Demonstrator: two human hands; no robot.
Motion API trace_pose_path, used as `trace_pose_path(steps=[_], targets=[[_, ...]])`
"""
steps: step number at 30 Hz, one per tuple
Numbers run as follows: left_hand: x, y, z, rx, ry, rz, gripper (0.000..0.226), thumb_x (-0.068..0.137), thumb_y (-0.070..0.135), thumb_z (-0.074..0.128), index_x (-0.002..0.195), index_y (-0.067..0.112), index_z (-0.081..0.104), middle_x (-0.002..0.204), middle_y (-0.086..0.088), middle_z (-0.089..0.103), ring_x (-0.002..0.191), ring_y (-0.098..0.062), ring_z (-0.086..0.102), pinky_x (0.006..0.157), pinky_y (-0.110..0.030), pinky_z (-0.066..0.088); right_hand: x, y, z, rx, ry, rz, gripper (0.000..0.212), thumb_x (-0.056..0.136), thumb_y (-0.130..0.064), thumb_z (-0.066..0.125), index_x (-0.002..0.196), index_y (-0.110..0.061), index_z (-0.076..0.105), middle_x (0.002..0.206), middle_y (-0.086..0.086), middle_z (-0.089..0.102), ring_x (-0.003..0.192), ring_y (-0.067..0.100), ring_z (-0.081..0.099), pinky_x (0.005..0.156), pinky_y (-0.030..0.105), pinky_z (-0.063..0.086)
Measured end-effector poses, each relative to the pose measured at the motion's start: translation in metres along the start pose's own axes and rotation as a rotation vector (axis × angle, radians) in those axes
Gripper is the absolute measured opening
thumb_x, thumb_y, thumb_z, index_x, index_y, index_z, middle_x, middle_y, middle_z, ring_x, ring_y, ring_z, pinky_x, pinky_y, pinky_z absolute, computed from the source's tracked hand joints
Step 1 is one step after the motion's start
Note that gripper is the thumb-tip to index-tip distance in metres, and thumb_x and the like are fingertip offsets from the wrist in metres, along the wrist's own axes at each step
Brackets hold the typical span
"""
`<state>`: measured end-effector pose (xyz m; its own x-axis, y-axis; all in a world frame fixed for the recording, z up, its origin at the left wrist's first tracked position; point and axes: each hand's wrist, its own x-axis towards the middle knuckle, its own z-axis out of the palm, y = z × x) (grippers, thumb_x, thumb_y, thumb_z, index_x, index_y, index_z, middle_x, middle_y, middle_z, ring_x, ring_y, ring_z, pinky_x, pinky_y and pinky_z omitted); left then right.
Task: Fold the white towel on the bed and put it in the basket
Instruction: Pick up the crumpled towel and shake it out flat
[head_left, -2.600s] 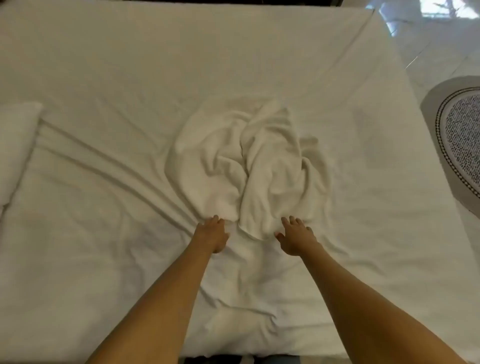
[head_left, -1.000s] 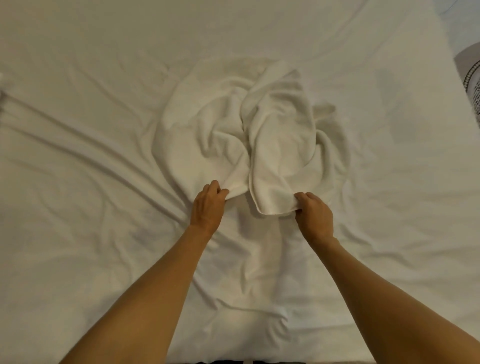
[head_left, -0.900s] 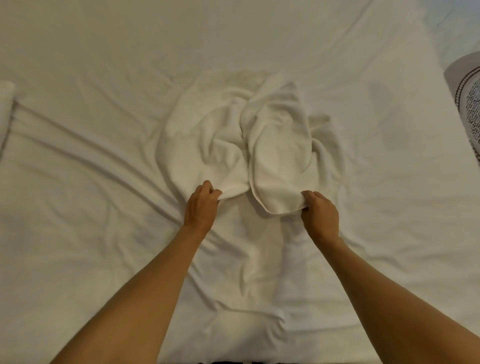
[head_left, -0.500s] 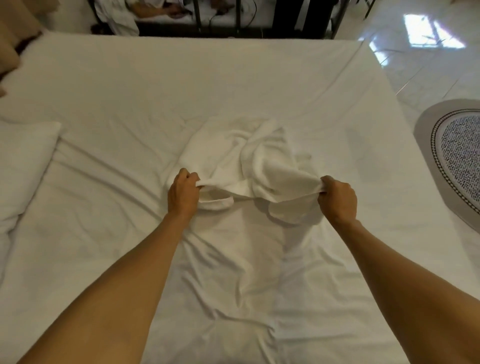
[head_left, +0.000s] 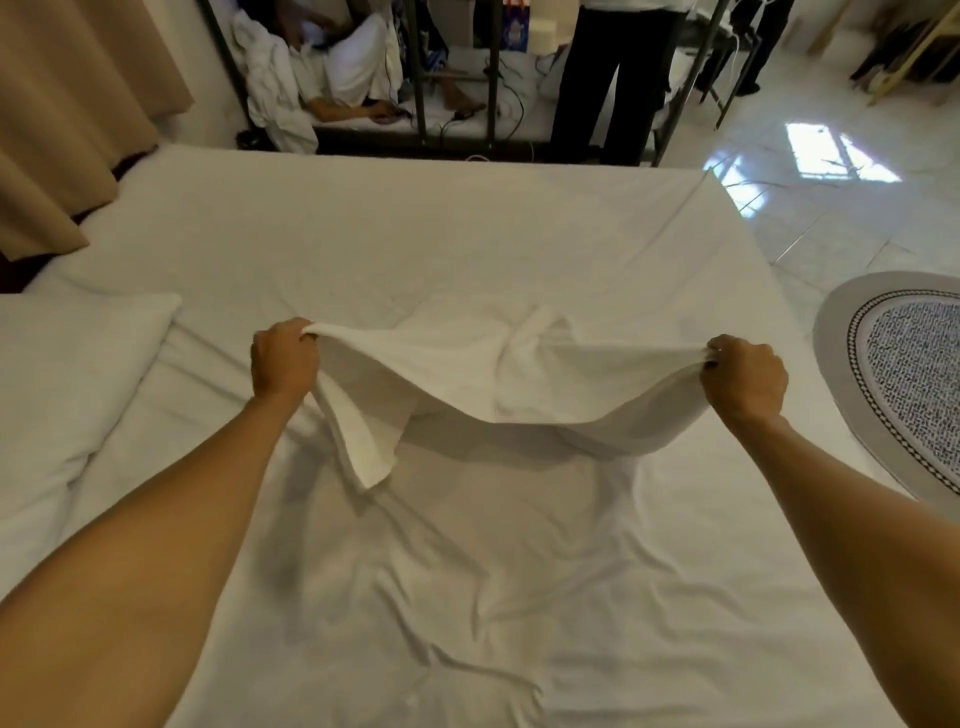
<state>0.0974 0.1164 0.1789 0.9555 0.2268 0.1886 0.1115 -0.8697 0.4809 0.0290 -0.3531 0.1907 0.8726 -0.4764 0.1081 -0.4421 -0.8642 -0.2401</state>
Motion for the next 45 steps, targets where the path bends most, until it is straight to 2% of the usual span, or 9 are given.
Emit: trace_pose_path(steps=[3,7,13,17,26,32,35,40,45], targets=[[0.022,-0.002,-0.041,0.004,0.121,-0.068,0.028,0.094,0.004,0.044,0.102,-0.009,0.067,0.103,-0.032,0.067,0.096,-0.047,0.060,0.088,-0.047,0.045,0.016,0.007,-0.028,-0.035,0.037,0.038,0.020,0.073,0.008,0.046,0.077,0.000,0.064,0.078,0.029,0.063,0.072,0.046,0.059,0.063,0.042,0.046],[0.045,-0.009,-0.084,0.009,0.199,-0.095,0.029,0.093,0.003,0.043,0.103,-0.008,0.068,0.100,-0.033,0.066,0.096,-0.049,0.059,0.084,-0.049,0.049,0.034,0.010,-0.057,-0.089,0.088,0.011,0.019,0.072,0.009,0.049,0.077,-0.001,0.064,0.075,0.027,0.063,0.071,0.045,0.060,0.065,0.041,0.048],[0.082,-0.008,-0.129,-0.105,0.280,-0.189,0.030,0.091,0.004,0.043,0.103,-0.007,0.068,0.100,-0.032,0.066,0.099,-0.047,0.058,0.084,-0.051,0.050,0.043,-0.003,-0.088,-0.025,0.177,0.078,0.022,0.075,0.008,0.049,0.086,0.000,0.066,0.084,0.030,0.063,0.080,0.048,0.061,0.071,0.043,0.049],[0.102,-0.022,-0.163,-0.124,0.314,-0.298,0.031,0.091,0.007,0.046,0.110,-0.011,0.063,0.111,-0.033,0.063,0.106,-0.046,0.058,0.090,-0.049,0.047,0.046,0.010,-0.096,0.107,0.136,0.139,0.029,0.079,0.004,0.056,0.103,-0.003,0.071,0.104,0.028,0.068,0.096,0.046,0.061,0.087,0.043,0.050],[0.095,0.055,-0.134,-0.101,0.153,-0.089,0.028,0.089,0.005,0.046,0.087,-0.014,0.067,0.094,-0.036,0.065,0.095,-0.048,0.059,0.081,-0.051,0.051,0.048,-0.060,-0.092,0.266,0.046,-0.009,0.040,0.077,0.006,0.051,0.110,-0.008,0.070,0.115,0.021,0.066,0.103,0.042,0.060,0.092,0.046,0.050],[0.089,0.087,-0.128,-0.111,0.080,-0.033,0.029,0.092,0.003,0.042,0.098,-0.013,0.065,0.107,-0.033,0.064,0.103,-0.046,0.057,0.088,-0.045,0.047,0.056,-0.091,-0.112,0.422,-0.004,0.075,0.036,0.083,-0.001,0.052,0.116,-0.008,0.066,0.120,0.018,0.063,0.110,0.037,0.057,0.095,0.045,0.048],[0.088,0.099,-0.130,-0.143,0.029,0.028,0.026,0.091,0.001,0.042,0.089,-0.013,0.064,0.101,-0.033,0.065,0.099,-0.045,0.058,0.079,-0.042,0.046,0.059,-0.106,-0.123,0.523,-0.021,0.078,0.032,0.086,-0.006,0.054,0.115,-0.007,0.067,0.120,0.015,0.065,0.108,0.034,0.059,0.094,0.041,0.049],[0.084,0.124,-0.142,-0.236,-0.001,0.174,0.029,0.091,0.004,0.045,0.104,0.002,0.071,0.106,-0.024,0.069,0.102,-0.039,0.060,0.074,-0.031,0.042,0.056,-0.129,-0.142,0.469,0.114,-0.088,0.032,0.089,-0.007,0.051,0.114,-0.015,0.069,0.118,0.013,0.067,0.103,0.033,0.061,0.090,0.042,0.051],[0.084,0.151,-0.168,-0.287,0.049,0.277,0.029,0.091,0.004,0.047,0.107,-0.001,0.071,0.104,-0.022,0.069,0.092,-0.030,0.059,0.070,-0.026,0.036,0.054,-0.143,-0.172,0.318,0.275,-0.180,0.035,0.089,-0.012,0.047,0.114,-0.023,0.069,0.112,0.014,0.069,0.102,0.036,0.060,0.079,0.039,0.049]])
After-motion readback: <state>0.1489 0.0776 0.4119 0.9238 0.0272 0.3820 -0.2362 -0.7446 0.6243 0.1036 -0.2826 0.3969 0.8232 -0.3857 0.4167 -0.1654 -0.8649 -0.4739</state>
